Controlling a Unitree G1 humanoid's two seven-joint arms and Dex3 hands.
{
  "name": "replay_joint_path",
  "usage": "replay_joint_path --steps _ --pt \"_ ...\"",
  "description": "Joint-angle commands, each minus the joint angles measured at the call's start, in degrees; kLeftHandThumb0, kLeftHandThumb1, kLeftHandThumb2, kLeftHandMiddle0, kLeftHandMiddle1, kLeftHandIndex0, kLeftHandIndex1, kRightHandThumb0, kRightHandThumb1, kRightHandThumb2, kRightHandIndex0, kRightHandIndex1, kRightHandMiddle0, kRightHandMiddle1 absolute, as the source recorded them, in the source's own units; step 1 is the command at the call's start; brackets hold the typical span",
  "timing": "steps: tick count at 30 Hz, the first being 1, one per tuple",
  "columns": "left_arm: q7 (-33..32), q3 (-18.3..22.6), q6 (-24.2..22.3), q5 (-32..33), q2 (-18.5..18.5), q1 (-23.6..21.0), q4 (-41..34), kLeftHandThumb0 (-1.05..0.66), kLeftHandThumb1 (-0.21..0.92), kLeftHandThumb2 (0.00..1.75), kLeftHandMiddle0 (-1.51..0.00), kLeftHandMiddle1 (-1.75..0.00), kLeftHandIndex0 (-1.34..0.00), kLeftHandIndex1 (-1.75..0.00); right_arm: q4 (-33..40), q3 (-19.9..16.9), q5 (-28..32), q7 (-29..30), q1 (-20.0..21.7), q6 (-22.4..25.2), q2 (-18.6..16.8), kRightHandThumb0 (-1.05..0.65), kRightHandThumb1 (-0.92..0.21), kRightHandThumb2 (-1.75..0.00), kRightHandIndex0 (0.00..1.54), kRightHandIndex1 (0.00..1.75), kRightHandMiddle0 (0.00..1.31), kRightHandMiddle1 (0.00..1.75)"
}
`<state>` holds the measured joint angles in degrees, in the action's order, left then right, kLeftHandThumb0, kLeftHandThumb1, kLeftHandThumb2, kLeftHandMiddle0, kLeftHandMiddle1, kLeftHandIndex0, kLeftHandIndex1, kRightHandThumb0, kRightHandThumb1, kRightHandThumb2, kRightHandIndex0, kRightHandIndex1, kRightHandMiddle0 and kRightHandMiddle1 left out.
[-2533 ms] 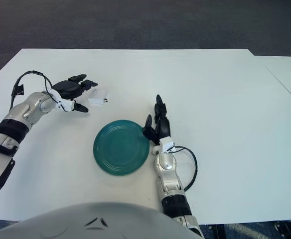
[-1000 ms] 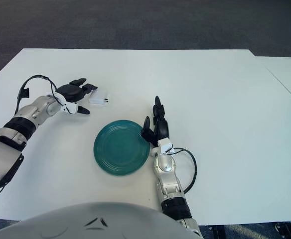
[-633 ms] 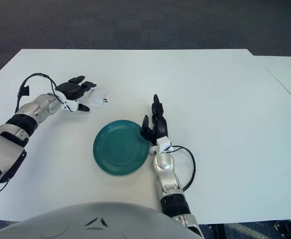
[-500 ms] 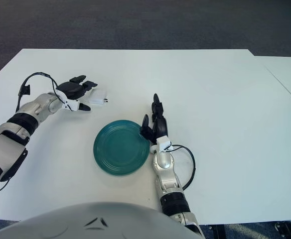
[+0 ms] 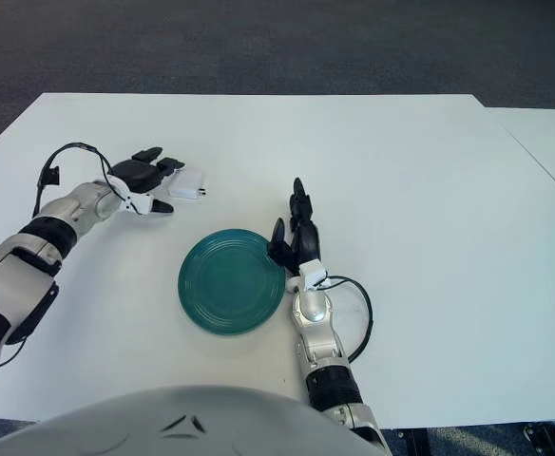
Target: Put the charger into the plate.
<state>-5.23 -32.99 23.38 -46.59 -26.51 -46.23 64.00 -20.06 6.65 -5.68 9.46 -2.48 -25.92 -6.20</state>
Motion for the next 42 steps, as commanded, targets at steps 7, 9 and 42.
replay_joint_path --steps 7,9,42 --pt "-2.4 -0.9 -2.2 -0.8 0.9 -2.9 1.3 -1.05 0.92 0.36 0.0 0.0 0.0 -0.51 -7.0 -0.3 -0.1 -0.6 -3.0 1.0 0.4 -0.87 -0.92 -1.02 0.0 0.0 0.0 0.0" --pt "-2.6 -1.0 -2.6 -0.8 1.2 -3.1 1.6 -1.05 0.92 0.37 0.0 0.0 0.0 -0.5 -7.8 -0.3 0.0 -0.9 -2.9 0.1 0.7 -0.87 -0.92 -1.02 0.0 0.0 0.0 0.0" --pt "0.2 -1.3 -2.2 0.8 5.4 -7.8 8.2 -1.05 0.92 0.56 0.0 0.0 -0.01 -0.7 -5.0 1.4 -0.1 -1.8 -6.0 -0.3 -0.5 -0.82 -0.92 -1.03 0.0 0.0 0.0 0.0"
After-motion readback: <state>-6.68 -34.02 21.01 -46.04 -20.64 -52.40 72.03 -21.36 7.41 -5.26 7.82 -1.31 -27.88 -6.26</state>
